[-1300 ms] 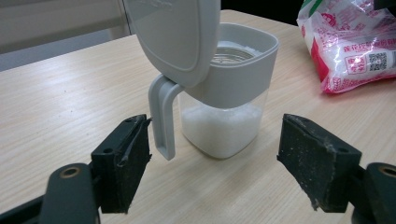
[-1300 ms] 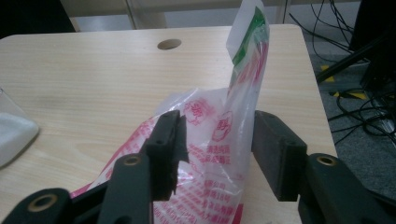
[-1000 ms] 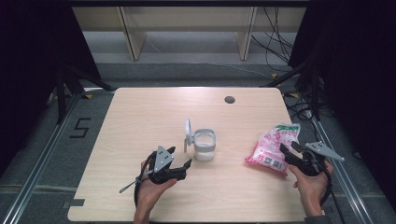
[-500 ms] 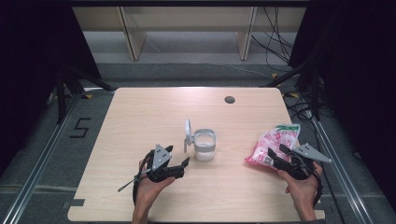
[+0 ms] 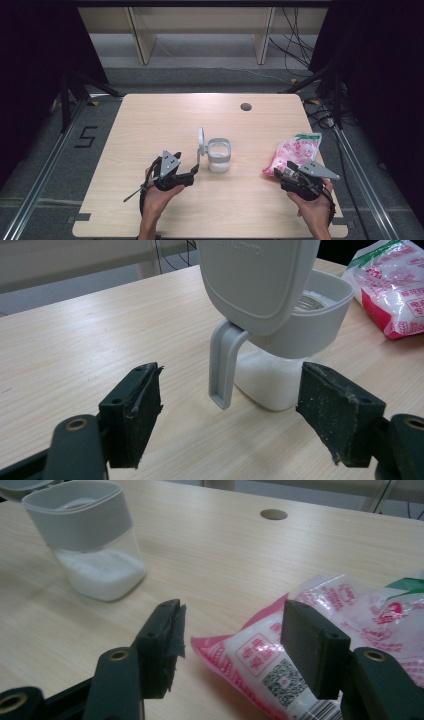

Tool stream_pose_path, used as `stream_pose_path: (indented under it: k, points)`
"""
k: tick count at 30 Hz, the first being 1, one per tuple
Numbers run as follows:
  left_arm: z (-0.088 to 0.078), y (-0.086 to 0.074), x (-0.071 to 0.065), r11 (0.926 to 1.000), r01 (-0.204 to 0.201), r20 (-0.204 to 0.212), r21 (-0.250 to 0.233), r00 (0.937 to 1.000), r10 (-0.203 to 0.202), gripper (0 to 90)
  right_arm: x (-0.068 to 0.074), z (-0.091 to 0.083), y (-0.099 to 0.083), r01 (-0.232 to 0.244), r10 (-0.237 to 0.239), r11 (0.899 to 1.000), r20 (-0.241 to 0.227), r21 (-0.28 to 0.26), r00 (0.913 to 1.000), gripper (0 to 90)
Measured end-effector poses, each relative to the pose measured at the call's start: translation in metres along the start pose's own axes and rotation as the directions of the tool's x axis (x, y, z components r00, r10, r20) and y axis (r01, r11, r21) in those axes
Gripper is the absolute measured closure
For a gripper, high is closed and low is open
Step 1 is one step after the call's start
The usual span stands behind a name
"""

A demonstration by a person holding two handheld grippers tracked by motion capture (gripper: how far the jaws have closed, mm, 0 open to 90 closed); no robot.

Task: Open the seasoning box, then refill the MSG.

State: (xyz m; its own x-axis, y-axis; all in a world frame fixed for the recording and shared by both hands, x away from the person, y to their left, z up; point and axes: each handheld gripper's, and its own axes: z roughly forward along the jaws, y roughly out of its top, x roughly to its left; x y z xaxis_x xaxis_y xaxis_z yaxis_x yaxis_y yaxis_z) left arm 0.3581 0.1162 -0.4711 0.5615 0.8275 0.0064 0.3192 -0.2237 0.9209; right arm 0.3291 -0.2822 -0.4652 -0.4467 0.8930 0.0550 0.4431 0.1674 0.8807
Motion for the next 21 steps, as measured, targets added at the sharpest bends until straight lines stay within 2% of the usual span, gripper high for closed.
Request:
stream_pose_path:
  k: [1, 2, 3, 4, 5, 6, 7, 8, 9, 10, 11, 12, 13, 16, 17, 18, 19, 20, 21]
  points:
    - [0.0, 0.001, 0.0, 1.0, 0.001, -0.003, -0.001, 1.0, -0.001, 24.9, 0.002, 0.0, 0.0, -0.002, 0.002, 1.0, -0.011, 0.004, 0.9999, 42.1]
    - [-0.001, 0.003, 0.001, 0.9999, -0.012, -0.011, 0.0, 0.9999, 0.012, 24.9, 0.0, 0.001, -0.001, 0.03, -0.03, 1.0, -0.02, 0.002, 0.9994, 42.2]
    - [-0.001, 0.004, 0.002, 0.9999, -0.01, -0.011, -0.003, 0.9999, 0.01, 25.0, 0.004, 0.0, -0.002, 0.001, 0.0, 1.0, -0.021, 0.013, 0.9998, 42.1]
    - [-0.002, 0.006, 0.002, 0.9999, -0.011, -0.013, -0.004, 0.9999, 0.011, 25.0, 0.003, 0.001, -0.002, 0.033, -0.033, 0.999, -0.029, 0.007, 0.999, 41.9]
    - [-0.002, 0.006, 0.002, 0.9999, -0.008, -0.01, -0.011, 0.9999, 0.008, 25.0, 0.003, 0.0, -0.002, 0.044, -0.043, 0.999, -0.023, 0.012, 0.9988, 41.8]
    - [-0.003, 0.008, 0.003, 0.9997, -0.022, -0.017, -0.009, 0.9996, 0.022, 25.1, 0.006, -0.001, -0.002, 0.021, -0.021, 1.0, -0.022, 0.009, 0.9995, 41.7]
    - [-0.003, 0.008, 0.004, 0.9997, -0.024, -0.019, -0.004, 0.9995, 0.024, 25.1, 0.005, -0.001, -0.002, 0.032, -0.032, 0.999, -0.027, 0.005, 0.9991, 41.7]
    - [-0.003, 0.009, 0.004, 0.9997, -0.024, -0.02, -0.003, 0.9995, 0.024, 25.1, 0.007, -0.002, -0.003, 0.009, -0.009, 1.0, -0.028, 0.009, 0.9996, 41.7]
    - [-0.003, 0.009, 0.005, 0.9997, -0.022, -0.022, -0.005, 0.9995, 0.022, 25.1, 0.008, -0.003, -0.003, 0.006, -0.006, 1.0, -0.029, 0.022, 0.9996, 41.7]
    - [-0.003, 0.01, 0.006, 0.9997, -0.024, -0.019, -0.002, 0.9995, 0.024, 25.1, 0.007, -0.002, -0.004, 0.03, -0.03, 1.0, -0.024, 0.009, 0.9993, 41.7]
    - [-0.002, 0.01, 0.006, 0.9999, -0.01, -0.019, -0.002, 0.9998, 0.01, 25.2, 0.009, -0.003, -0.005, 0.016, -0.015, 1.0, -0.029, 0.017, 0.9995, 41.7]
    - [-0.002, 0.01, 0.006, 1.0, -0.01, -0.016, -0.001, 0.9998, 0.01, 25.2, 0.007, -0.002, -0.005, 0.04, -0.04, 0.999, -0.032, 0.008, 0.9987, 41.7]
    - [-0.002, 0.011, 0.007, 1.0, -0.005, -0.014, -0.003, 0.9999, 0.005, 25.2, 0.008, -0.002, -0.005, 0.038, -0.037, 0.999, -0.047, 0.008, 0.9982, 41.7]
    - [-0.001, 0.012, 0.009, 0.9997, -0.023, -0.012, 0.003, 0.9997, 0.023, 25.4, 0.014, -0.004, -0.007, 0.013, -0.012, 1.0, -0.04, 0.024, 0.9991, 41.7]
    - [0.0, 0.013, 0.009, 0.9997, -0.023, -0.007, 0.002, 0.9997, 0.023, 25.5, 0.013, -0.004, -0.007, 0.047, -0.046, 0.999, -0.054, 0.012, 0.9975, 41.8]
    - [0.001, 0.013, 0.009, 0.9999, -0.013, -0.013, 0.006, 0.9998, 0.013, 25.6, 0.017, -0.006, -0.007, 0.02, -0.018, 1.0, -0.051, 0.022, 0.9985, 41.8]
    - [0.002, 0.013, 0.01, 0.9997, -0.02, -0.013, 0.012, 0.9997, 0.021, 25.8, 0.017, -0.006, -0.007, 0.027, -0.026, 0.999, -0.051, 0.02, 0.9983, 41.8]
    - [0.003, 0.014, 0.011, 0.9997, -0.023, -0.01, 0.011, 0.9997, 0.023, 26.2, 0.015, -0.005, -0.007, 0.059, -0.059, 0.998, -0.058, 0.007, 0.9966, 41.8]
    - [0.003, 0.015, 0.011, 0.9997, -0.023, -0.01, 0.009, 0.9997, 0.024, 27.1, 0.015, -0.007, -0.007, 0.055, -0.054, 0.998, -0.053, 0.009, 0.9971, 41.8]
